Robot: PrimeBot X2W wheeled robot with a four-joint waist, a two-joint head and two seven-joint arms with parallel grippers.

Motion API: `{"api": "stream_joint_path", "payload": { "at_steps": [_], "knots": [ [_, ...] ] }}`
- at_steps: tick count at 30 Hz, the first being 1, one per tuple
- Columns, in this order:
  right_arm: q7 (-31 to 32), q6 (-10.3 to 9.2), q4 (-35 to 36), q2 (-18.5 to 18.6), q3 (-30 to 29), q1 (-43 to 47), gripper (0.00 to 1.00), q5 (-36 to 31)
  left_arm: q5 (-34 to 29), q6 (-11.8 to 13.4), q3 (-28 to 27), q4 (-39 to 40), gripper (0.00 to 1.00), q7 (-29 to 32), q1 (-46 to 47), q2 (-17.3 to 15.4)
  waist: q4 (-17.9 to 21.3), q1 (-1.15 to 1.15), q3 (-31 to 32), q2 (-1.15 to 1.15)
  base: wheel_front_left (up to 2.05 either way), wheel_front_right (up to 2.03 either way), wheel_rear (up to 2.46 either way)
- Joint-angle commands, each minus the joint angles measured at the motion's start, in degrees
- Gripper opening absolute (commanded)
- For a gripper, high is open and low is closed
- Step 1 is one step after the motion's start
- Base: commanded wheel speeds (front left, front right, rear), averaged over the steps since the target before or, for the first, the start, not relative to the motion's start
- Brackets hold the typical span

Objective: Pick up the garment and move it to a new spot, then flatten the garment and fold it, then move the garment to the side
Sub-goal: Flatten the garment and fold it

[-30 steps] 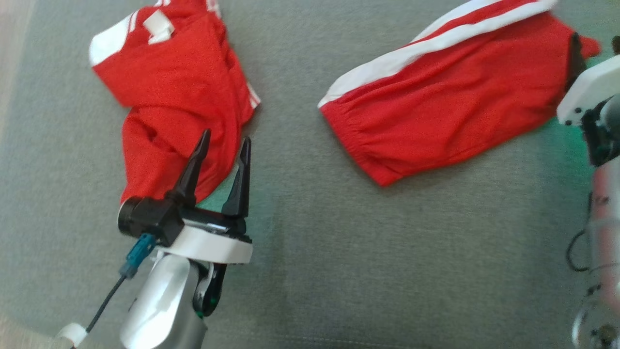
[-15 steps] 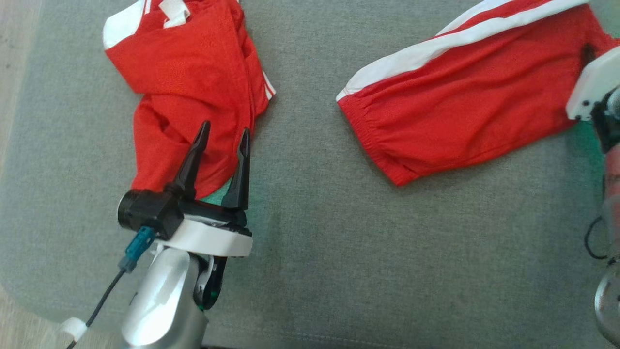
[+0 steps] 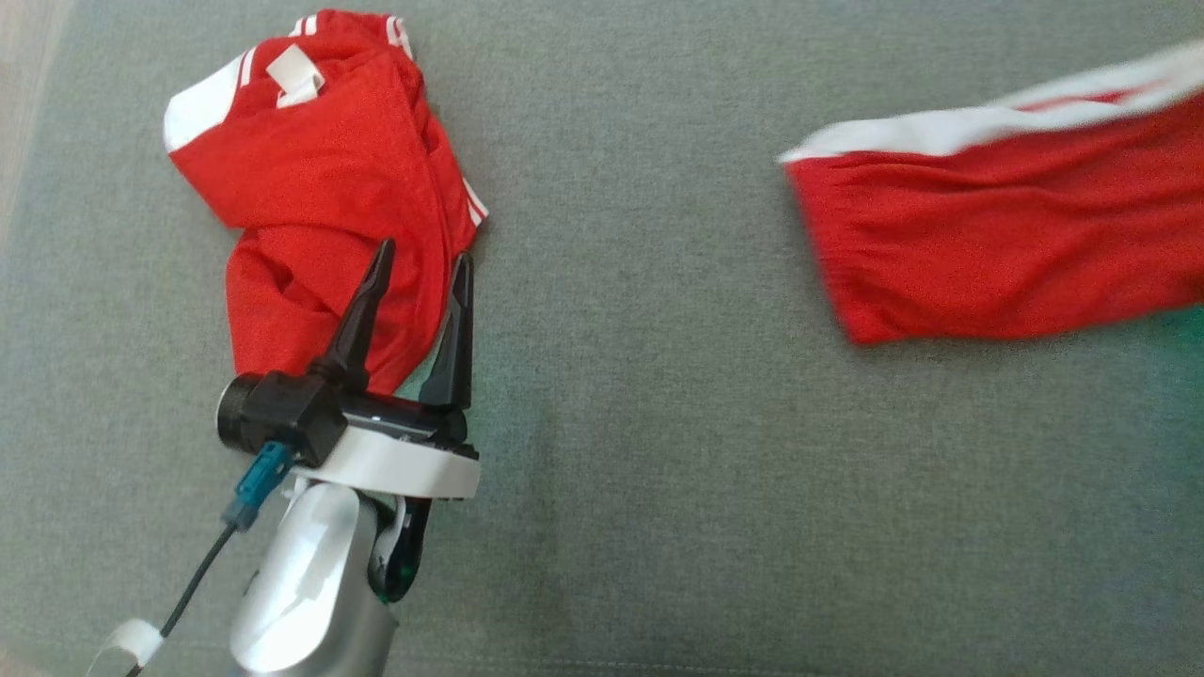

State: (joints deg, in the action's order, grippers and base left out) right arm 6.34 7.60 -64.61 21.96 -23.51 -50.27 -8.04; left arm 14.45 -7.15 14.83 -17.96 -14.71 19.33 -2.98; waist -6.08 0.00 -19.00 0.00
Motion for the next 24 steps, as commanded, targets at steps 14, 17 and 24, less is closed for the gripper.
{"api": "stream_joint_path", "payload": {
  "at_steps": [14,17,24],
  "knots": [
    [-7.58,-0.11,1.95,-2.98,-4.59,1.54,0.0,-1.62,-0.85,-0.32,-3.0,0.48,1.0,-0.29,-2.59,-0.59,1.35,0.0,5.03,0.0,0.0,0.0,0.0],
    [-9.22,-0.11,1.81,-4.81,-2.86,0.9,0.0,-0.5,-0.98,-0.32,-3.19,0.39,1.0,-0.29,-3.14,-0.6,1.47,0.0,6.21,0.0,0.0,0.0,0.0],
    [-13.14,-0.11,1.57,-11.79,5.98,-0.19,0.0,5.88,-1.13,-0.33,-3.8,0.25,1.0,-0.29,-5.17,-0.52,1.5,0.0,9.66,0.0,0.0,0.0,0.0]
  ]
}}
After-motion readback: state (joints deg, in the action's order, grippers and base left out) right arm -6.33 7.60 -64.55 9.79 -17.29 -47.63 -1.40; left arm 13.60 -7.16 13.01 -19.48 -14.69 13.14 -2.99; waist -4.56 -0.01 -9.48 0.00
